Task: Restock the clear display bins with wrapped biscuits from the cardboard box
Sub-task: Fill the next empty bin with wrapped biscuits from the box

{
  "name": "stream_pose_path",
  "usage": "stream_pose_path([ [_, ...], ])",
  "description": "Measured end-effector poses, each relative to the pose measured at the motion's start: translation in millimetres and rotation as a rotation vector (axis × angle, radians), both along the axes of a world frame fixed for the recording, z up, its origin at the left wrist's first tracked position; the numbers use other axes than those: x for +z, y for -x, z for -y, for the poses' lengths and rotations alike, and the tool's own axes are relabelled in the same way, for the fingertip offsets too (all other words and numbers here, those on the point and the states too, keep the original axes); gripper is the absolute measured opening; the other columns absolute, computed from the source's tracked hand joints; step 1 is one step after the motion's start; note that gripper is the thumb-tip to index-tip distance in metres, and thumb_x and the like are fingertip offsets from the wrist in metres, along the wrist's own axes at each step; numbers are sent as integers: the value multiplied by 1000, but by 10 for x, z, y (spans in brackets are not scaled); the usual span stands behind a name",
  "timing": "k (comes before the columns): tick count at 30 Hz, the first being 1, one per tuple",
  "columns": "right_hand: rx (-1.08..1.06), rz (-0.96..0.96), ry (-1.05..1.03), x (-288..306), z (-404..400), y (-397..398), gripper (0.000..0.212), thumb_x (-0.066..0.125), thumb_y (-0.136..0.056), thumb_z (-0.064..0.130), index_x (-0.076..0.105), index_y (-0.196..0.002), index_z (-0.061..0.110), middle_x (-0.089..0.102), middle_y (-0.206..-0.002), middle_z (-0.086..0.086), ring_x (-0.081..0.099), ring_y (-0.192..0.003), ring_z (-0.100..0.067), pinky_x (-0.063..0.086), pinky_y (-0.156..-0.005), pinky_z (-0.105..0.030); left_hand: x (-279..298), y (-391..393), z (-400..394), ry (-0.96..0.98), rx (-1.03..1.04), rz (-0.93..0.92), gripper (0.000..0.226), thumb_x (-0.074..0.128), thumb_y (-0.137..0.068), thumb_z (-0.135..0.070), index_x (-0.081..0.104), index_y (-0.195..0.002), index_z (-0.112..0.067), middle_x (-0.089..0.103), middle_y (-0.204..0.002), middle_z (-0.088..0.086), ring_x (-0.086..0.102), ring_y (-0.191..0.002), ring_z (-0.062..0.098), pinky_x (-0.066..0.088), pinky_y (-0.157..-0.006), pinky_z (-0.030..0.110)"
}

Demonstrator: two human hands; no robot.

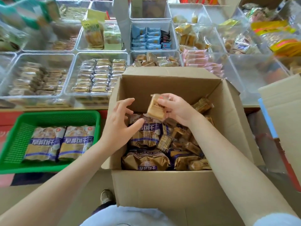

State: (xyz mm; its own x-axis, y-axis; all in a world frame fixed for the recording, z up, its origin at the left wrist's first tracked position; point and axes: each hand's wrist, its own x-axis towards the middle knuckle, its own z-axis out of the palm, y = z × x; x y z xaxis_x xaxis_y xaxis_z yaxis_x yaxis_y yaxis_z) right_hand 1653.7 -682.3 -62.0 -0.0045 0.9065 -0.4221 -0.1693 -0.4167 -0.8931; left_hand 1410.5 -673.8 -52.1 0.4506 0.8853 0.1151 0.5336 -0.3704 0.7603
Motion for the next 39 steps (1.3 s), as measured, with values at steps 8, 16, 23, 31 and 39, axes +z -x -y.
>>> stream_pose_path([
  [8,-76,-190,-203,642,-315,1081,41,63,-95,12,52,-132,0,67,-112,-20,68,-103,-32,60,-84,-45,525,576,-513,572,97,477,60,78,-78,-39,56,-131,-23,74,-106,5,73,-97,18,60,-81,34],
  [16,141,329,-101,740,-1349,2673,32,77,-87,22,63,-114,11,74,-100,-1,71,-89,-14,54,-68,-23,489,2332,-1605,575,209,594,34,69,-93,-15,59,-125,-21,75,-104,4,74,-92,16,59,-71,26],
  [23,465,816,-181,559,-2654,4024,25,75,-89,29,63,-110,24,69,-99,-1,65,-88,-18,54,-71,-31,195,3627,-2853,481,159,473,31,66,-95,-8,61,-117,-29,69,-110,1,69,-101,15,58,-76,26],
  [31,147,1033,-132,14,-4148,4278,19,73,-89,27,64,-104,22,66,-88,3,60,-78,-16,46,-66,-30,-752,4201,-4264,78,250,-275,62,62,-93,-32,43,-149,-11,41,-156,10,36,-145,27,28,-119,41],
  [39,161,1256,-128,-771,-5344,4567,29,64,-95,18,61,-123,17,56,-105,0,55,-90,-21,40,-74,-28,-1516,4374,-4756,-53,116,-658,85,32,-93,-66,3,-161,-25,-10,-167,9,-20,-153,26,-1,-126,44],
])
